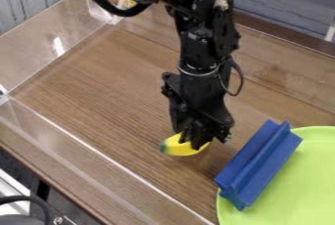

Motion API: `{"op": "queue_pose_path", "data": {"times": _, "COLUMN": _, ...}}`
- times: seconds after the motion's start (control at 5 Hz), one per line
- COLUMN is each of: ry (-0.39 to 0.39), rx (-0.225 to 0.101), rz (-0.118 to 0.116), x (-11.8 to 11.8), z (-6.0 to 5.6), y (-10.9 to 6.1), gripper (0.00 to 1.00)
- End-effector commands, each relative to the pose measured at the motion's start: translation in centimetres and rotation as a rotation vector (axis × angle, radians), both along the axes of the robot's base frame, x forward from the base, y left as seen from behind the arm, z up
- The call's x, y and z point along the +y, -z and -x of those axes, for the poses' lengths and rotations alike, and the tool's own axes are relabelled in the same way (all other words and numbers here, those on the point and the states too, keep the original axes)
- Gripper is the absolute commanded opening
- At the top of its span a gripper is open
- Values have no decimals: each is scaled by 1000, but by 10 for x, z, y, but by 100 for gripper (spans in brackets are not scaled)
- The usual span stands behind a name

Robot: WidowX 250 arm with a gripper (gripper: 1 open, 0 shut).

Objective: Put the banana in the green plate

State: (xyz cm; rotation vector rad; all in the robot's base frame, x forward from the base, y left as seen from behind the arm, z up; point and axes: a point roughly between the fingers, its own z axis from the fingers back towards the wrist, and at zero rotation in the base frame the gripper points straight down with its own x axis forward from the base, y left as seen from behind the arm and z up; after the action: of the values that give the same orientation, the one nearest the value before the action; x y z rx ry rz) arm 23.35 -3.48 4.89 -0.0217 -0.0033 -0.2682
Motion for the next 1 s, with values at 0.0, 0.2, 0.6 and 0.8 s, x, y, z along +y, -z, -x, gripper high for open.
{"op": "queue_pose_path", "data": {"times": 0.0, "ry": 4, "rx": -70, "rz": 5, "x": -3, "z": -10, "y": -19, "gripper": 0}}
{"op": "queue_pose_path", "data": {"times": 0.2, "ry": 6, "rx": -72, "rz": 2, "x": -5, "z": -10, "y": -22, "gripper": 0}}
{"op": "queue_pose_path", "data": {"times": 0.6, "ry": 8, "rx": -79, "rz": -5, "x": -11, "z": -8, "y": -32, "gripper": 0}}
{"op": "queue_pose_path", "data": {"times": 0.8, "ry": 10, "rx": -86, "rz": -9, "x": -16, "z": -8, "y": -38, "gripper": 0}}
